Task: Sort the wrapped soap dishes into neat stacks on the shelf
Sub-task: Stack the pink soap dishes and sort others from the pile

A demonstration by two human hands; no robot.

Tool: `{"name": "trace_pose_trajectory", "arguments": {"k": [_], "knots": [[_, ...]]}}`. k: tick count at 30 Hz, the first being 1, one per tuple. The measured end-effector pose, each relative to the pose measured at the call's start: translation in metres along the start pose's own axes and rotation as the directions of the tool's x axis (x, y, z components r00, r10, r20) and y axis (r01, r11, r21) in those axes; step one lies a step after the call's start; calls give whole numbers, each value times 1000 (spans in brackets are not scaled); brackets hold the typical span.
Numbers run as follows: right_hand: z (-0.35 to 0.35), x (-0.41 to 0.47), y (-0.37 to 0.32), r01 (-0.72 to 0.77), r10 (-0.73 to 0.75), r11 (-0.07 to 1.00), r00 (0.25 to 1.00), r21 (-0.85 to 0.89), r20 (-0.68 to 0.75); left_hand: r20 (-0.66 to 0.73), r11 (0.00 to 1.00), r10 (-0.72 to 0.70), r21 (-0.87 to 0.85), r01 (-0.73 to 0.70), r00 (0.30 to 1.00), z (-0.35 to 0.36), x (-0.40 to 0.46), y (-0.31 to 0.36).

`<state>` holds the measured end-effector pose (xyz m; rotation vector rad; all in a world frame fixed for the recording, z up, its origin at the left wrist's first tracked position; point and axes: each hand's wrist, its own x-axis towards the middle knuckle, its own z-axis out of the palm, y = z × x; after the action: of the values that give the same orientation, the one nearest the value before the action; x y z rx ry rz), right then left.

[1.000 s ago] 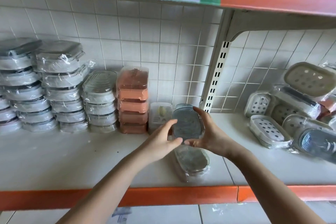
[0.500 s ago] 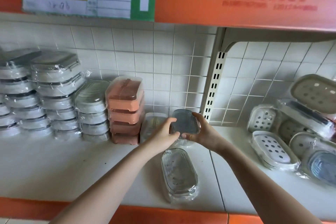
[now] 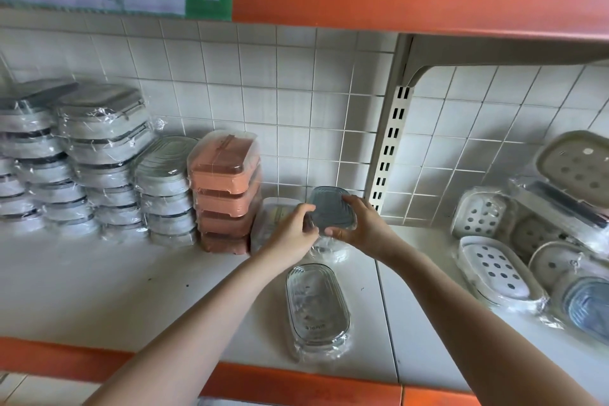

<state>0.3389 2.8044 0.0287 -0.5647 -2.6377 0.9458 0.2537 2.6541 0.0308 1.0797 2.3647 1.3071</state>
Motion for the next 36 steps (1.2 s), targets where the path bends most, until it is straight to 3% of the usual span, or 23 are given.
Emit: {"name": "trace_pose_trajectory", "arguments": {"k": [5,9,12,15,29,36], "knots": [[8,-24,-14,-37,12,991,984,-132,-180,-39,999,36,-21,-37,999,-4,-9,-9],[19,-60,-43,4,-26,998,935,-64,-353,-151,990,126,88,-113,981,-16,-27,-20],[36,-87,-63,-91,67,987,982,-134,-175,-208,976,187,153,-157,960,-23,-46,-31],[61,-108,-75,-233,235,932,972,-276,-27,-211,966,174,225,-126,962,-29,-69,-41],[100,-136,-89,-400,320,865,905,-304,-281,-148,931,151,354,-90,977,-65,-123,-91],[103,-140,-93,-460,370,856,863,-234,-345,-158,912,257,367,-185,953,-75,-137,-110]]}}
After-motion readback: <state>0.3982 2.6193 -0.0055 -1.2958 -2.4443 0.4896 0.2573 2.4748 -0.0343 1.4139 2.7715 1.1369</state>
